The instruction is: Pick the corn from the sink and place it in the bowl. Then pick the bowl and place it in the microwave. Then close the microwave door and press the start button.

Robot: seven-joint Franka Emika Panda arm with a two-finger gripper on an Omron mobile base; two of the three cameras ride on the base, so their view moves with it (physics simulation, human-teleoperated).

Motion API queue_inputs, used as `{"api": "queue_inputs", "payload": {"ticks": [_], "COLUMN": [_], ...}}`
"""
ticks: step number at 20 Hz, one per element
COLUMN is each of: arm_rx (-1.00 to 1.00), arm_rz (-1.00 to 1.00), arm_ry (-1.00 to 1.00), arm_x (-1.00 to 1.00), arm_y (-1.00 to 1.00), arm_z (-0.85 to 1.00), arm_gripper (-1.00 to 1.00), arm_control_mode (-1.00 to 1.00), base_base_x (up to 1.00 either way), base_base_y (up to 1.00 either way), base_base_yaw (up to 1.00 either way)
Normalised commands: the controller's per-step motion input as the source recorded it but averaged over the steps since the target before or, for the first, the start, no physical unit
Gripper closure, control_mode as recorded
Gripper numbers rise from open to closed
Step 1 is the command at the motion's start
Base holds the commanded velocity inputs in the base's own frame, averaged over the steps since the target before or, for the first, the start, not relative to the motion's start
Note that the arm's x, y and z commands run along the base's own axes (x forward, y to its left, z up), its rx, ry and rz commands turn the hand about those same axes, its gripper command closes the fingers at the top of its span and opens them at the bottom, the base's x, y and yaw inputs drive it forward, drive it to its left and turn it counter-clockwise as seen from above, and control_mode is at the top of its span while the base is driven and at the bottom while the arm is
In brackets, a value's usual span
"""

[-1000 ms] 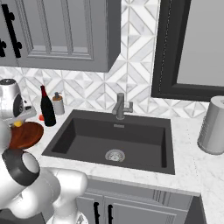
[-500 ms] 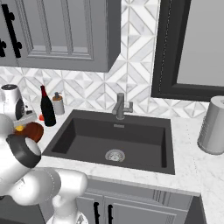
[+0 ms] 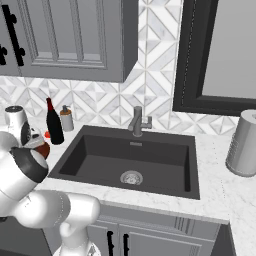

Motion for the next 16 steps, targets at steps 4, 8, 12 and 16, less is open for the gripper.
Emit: {"api": "queue_inputs", "payload": {"ticks": [4,8,12,16], "arm_rx": [0.0,0.0,0.0,0.0], "arm_rz": [0.0,0.0,0.0,0.0], "arm_ry": [0.0,0.0,0.0,0.0], "arm_x": [0.09,0.01,0.01,0.06], "arm_y": [0.09,0.0,0.0,0.0], "arm_z": [-0.27,-0.24,-0.22,-0.2], "arm_gripper": [1.0,1.0,1.0,1.0], "arm_control_mode": [-1.0,-1.0,-1.0,-1.0], "base_base_x": [0.0,0.0,0.0,0.0], "base_base_y": [0.0,0.0,0.0,0.0], "base_base_yaw": [0.0,0.0,0.0,0.0]}}
